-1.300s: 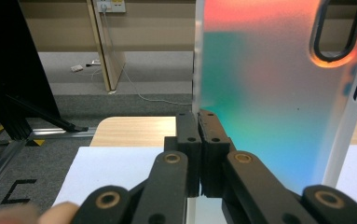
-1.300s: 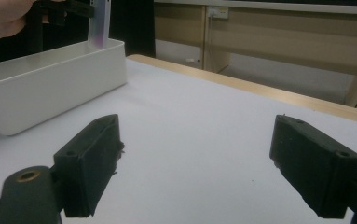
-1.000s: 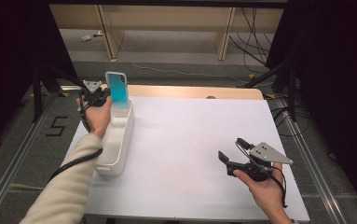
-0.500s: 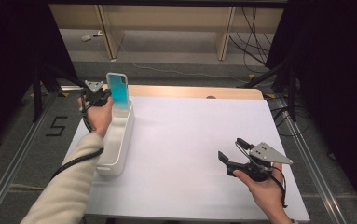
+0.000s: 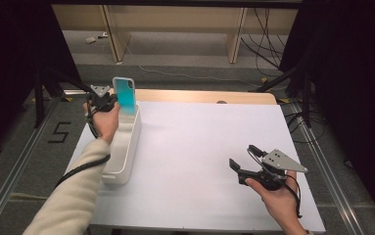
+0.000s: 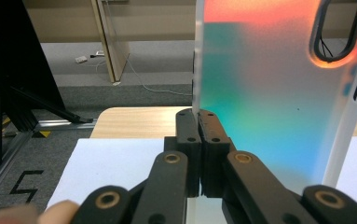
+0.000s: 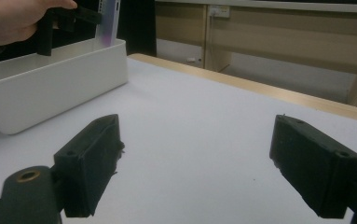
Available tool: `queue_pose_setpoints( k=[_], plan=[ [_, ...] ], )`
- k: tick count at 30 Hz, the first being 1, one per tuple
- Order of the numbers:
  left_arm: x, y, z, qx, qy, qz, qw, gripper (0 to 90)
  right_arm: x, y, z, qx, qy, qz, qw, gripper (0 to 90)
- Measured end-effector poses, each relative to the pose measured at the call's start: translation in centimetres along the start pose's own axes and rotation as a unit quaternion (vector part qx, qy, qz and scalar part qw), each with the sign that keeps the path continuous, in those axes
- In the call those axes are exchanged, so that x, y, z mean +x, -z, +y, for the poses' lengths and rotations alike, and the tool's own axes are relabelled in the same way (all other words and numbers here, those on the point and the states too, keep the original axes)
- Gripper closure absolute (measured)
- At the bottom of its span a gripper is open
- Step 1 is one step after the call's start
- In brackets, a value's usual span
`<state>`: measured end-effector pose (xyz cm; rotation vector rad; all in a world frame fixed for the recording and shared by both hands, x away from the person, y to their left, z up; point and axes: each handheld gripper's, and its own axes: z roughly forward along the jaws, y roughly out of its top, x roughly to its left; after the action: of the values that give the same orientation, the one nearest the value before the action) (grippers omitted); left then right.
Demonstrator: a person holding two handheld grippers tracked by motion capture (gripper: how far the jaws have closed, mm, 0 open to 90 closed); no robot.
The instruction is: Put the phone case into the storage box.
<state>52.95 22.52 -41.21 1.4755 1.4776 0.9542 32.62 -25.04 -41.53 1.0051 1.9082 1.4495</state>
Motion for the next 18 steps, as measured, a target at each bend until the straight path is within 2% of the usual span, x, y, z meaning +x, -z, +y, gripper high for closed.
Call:
queue_pose_setpoints(
  k=[18],
  plan=[
    [0.08,-0.62,-0.48,0.012,0.001,0.005,0.9999,88.3,0.12,-0.05,-0.04,0.003,-0.005,0.004,1.0,17.5]
  ],
)
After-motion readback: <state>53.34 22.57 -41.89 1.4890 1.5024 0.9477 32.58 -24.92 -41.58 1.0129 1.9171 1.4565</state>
